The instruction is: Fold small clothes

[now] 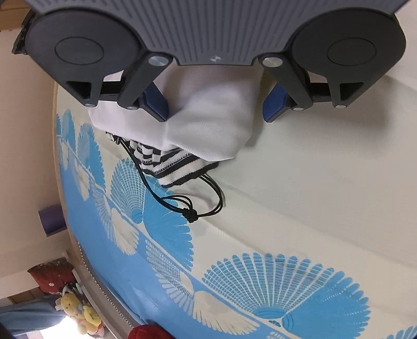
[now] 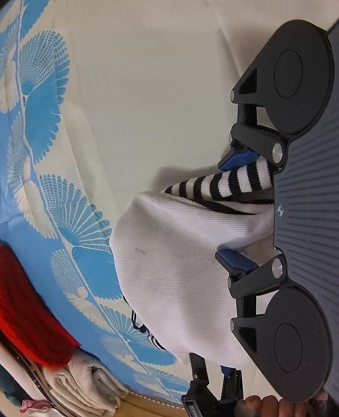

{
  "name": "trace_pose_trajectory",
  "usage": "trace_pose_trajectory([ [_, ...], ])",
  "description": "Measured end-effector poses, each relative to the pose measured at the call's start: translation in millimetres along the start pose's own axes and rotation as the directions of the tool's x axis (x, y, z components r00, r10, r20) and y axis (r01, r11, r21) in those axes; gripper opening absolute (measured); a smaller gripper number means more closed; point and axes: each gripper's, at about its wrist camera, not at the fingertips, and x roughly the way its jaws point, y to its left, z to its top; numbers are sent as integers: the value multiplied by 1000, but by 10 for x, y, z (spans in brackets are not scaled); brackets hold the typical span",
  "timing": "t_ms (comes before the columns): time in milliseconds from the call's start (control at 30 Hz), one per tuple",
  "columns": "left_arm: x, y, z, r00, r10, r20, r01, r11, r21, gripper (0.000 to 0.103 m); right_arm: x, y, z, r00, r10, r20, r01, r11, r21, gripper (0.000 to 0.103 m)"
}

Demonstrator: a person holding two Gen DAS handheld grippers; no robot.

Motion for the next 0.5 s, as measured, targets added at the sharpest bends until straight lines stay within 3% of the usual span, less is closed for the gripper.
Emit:
trace_pose_trajectory([
  [67, 48, -3, 9, 1000, -16, -2, 16, 1000, -15, 82, 29, -6, -10, 1000, 5, -3, -5, 1000, 16, 61],
  [167, 99, -36, 18, 1000, -14, 1, 14, 1000, 6, 76, 55, 9, -10, 999, 53, -9, -53, 998, 35, 36],
  [267, 105, -72, 31, 1000, -8, 9, 8, 999, 45, 54, 65, 26, -5, 998, 63, -4, -63, 998, 18, 21],
  [333, 64, -105, 57, 1000, -10, 18, 9, 998, 68, 38, 47, 35, 1, 998, 60, 6, -60, 998, 22, 17],
  [433, -165, -218, 139, 996, -35, 83, 27, 995, 94, 30, -38, 43, 43, 996, 63, 66, -66, 997, 42, 11],
  [500, -427, -367, 192, 981, -66, 185, 36, 987, 158, 30, -197, 120, 82, 982, 89, 164, -93, 995, 17, 10],
])
